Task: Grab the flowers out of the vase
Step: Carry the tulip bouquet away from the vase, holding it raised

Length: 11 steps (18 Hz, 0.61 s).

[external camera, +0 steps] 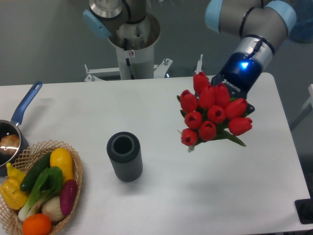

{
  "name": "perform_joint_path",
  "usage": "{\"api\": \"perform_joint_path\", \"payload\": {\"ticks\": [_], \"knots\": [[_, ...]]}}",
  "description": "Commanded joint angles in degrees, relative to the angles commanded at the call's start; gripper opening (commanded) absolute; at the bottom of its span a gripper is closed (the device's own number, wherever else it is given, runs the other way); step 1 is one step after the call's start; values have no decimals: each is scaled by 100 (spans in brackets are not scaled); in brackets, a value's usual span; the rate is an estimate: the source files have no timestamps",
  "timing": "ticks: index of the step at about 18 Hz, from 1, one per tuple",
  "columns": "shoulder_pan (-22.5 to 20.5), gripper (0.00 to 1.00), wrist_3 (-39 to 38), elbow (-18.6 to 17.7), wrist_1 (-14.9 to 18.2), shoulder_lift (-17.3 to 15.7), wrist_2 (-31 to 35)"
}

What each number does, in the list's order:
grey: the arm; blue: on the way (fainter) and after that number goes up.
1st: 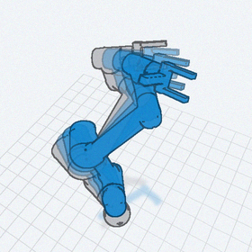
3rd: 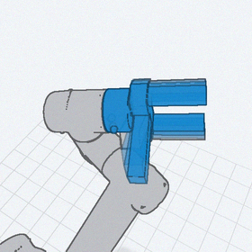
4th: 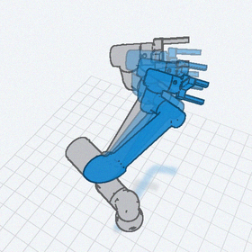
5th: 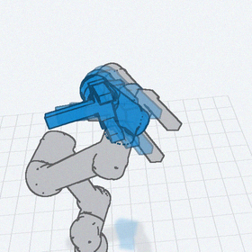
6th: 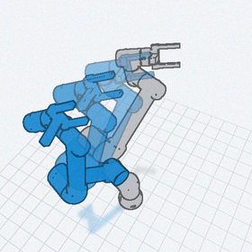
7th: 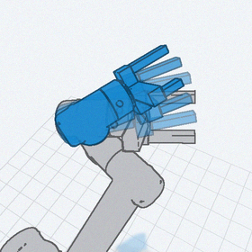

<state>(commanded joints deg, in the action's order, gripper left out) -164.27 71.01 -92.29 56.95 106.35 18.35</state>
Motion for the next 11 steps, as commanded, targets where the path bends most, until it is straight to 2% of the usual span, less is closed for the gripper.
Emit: {"api": "perform_joint_path", "payload": {"ticks": [2, 11], "knots": [[-26, 45, 105, 9, -9, -17, 238], [-26, 44, 123, -26, -18, -17, 239]]}}
